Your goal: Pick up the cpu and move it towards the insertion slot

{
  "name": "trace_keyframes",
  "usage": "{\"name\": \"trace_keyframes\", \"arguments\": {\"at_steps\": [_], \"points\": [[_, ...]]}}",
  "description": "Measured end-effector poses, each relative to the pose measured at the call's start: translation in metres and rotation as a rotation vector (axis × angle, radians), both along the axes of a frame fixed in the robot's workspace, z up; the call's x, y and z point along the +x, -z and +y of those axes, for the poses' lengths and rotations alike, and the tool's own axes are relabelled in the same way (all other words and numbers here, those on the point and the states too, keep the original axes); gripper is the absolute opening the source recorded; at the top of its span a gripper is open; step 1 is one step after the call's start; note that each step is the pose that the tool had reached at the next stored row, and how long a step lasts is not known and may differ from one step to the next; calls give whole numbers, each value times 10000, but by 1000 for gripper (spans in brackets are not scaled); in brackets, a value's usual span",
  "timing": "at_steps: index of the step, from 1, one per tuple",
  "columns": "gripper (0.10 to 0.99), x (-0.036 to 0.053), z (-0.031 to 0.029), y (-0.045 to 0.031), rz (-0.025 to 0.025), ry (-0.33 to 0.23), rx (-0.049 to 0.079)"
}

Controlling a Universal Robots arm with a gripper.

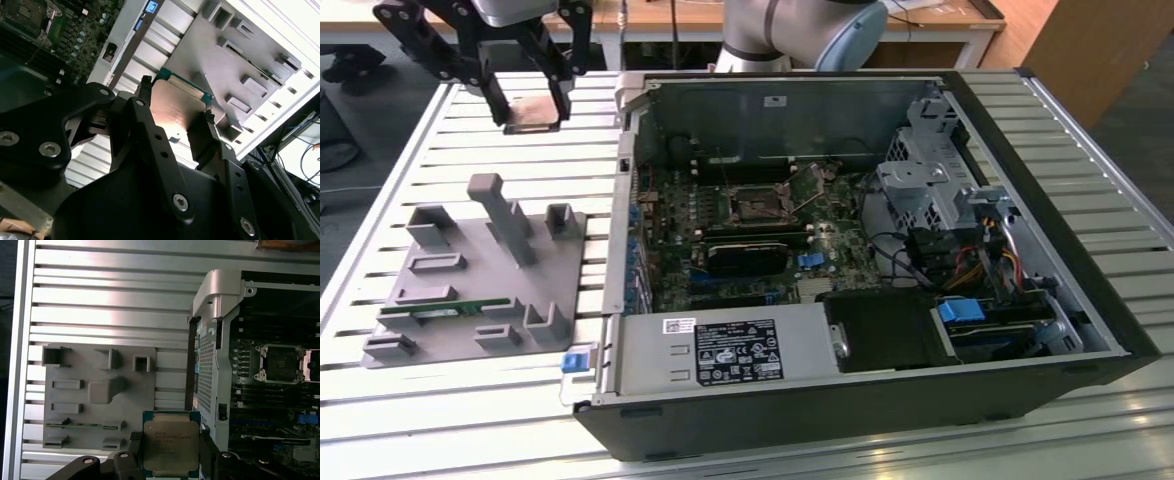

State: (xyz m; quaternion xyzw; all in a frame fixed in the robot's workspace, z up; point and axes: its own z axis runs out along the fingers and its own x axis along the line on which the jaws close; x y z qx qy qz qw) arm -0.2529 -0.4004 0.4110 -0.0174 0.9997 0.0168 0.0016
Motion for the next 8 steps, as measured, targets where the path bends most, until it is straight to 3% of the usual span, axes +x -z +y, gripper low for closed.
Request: {"name": "trace_keyframes", "arguments": {"at_steps": [8], "points": [[537, 119, 0, 0, 0, 0, 0]]}}
